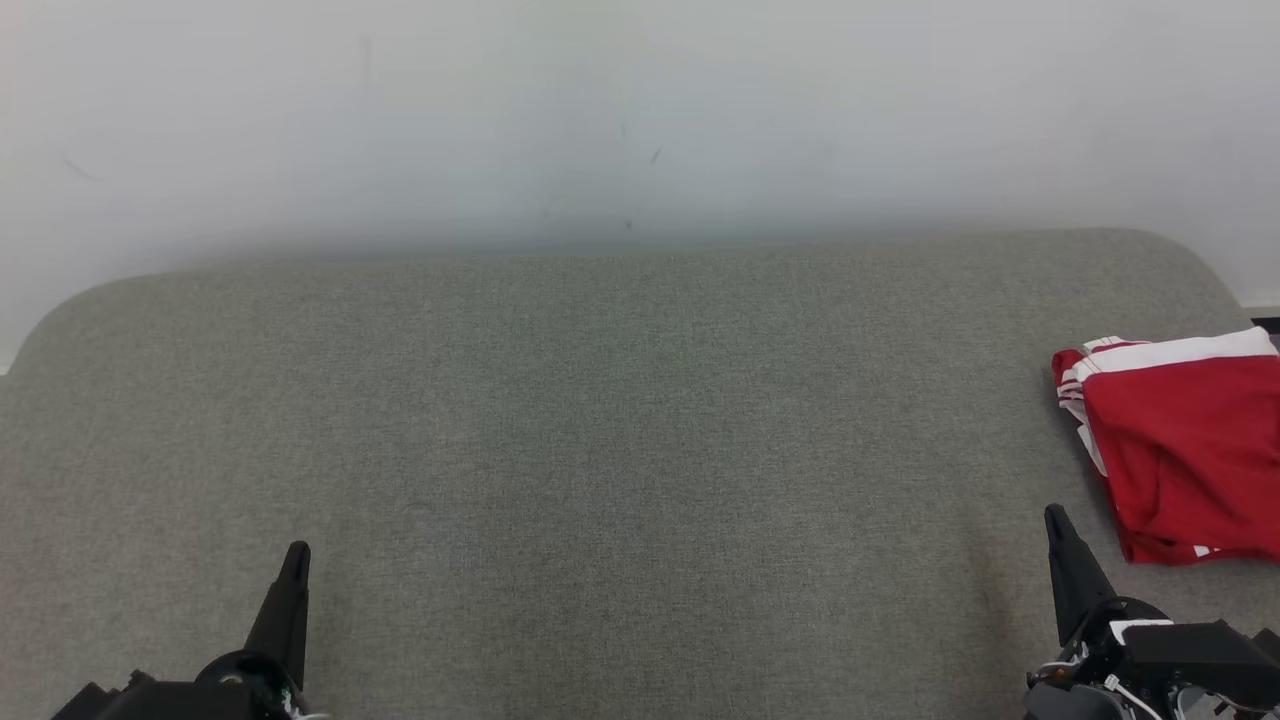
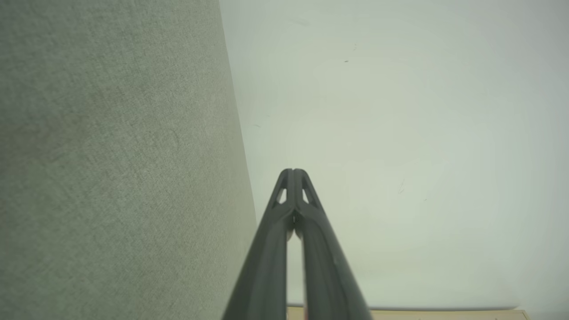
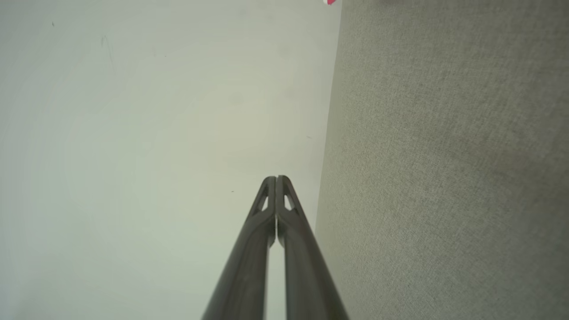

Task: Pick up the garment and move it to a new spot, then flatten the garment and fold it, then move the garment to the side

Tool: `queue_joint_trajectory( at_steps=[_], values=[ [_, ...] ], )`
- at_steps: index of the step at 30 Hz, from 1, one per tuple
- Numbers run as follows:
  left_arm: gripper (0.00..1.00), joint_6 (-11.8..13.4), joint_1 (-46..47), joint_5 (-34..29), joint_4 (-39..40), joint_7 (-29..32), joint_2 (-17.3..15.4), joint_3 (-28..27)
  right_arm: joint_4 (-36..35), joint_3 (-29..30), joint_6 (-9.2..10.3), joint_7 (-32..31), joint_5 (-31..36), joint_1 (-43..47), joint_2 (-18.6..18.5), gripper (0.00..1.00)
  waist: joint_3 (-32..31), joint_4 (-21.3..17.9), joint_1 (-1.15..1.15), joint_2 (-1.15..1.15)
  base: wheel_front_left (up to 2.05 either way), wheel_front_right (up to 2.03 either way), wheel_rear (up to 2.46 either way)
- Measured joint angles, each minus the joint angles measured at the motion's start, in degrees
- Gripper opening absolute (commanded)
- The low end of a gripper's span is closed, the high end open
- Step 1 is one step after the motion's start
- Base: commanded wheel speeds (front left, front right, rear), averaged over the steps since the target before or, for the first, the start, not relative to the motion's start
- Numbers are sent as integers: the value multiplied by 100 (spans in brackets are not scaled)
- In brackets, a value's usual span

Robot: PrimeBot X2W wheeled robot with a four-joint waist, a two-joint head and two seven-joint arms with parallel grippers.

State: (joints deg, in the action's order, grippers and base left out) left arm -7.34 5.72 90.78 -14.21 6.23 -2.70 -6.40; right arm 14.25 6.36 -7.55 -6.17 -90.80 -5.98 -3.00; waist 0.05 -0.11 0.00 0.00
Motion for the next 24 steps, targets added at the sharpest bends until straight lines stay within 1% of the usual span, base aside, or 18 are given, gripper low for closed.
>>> queue_joint_trajectory(
  at_steps=[4, 24],
  values=[
    [0, -7, 18, 149, 1, 32, -1, -4, -23, 24, 0, -38, -157, -1, 8, 0, 13, 11, 0, 0, 0, 0, 0],
    [0, -8, 23, 152, 3, 32, -1, -4, -25, 26, 0, -38, -157, -2, 10, 0, 13, 10, 0, 0, 0, 0, 0]
  ],
)
